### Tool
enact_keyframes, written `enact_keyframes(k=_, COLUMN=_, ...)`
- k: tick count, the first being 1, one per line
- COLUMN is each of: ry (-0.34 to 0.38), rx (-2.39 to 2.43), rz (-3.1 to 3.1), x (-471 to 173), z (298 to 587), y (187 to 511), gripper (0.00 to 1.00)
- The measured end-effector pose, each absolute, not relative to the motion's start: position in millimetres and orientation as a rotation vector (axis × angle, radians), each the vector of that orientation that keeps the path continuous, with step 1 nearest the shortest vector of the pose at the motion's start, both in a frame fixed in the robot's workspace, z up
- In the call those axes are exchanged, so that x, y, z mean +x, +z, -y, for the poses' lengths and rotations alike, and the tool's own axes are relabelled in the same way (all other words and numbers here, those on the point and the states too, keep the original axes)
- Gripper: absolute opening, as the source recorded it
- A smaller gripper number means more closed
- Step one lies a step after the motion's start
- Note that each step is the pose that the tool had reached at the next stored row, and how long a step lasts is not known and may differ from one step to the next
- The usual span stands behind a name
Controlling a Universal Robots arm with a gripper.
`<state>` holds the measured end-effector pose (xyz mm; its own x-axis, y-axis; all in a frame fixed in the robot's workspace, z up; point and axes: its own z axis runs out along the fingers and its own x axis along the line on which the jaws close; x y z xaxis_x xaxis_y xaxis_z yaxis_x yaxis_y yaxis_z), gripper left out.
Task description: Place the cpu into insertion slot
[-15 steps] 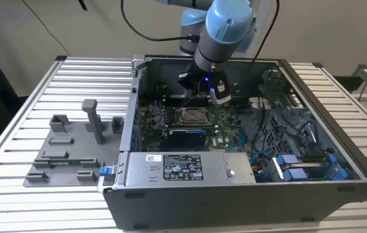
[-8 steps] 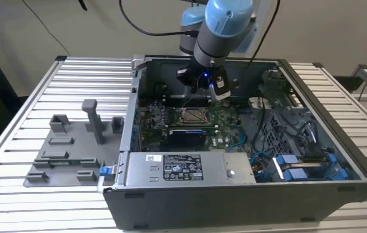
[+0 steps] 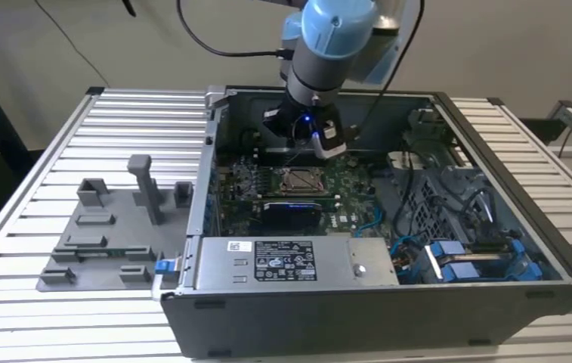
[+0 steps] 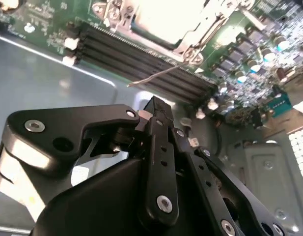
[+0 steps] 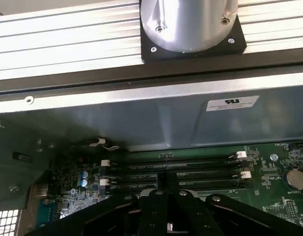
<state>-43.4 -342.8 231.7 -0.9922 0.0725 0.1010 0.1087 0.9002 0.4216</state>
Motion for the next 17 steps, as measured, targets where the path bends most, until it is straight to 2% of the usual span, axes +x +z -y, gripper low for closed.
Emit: enact_keyframes(k=17, ry=-0.654, rx=-0.143, rz=2.985, x=-61, z=346, y=205, gripper=0.11)
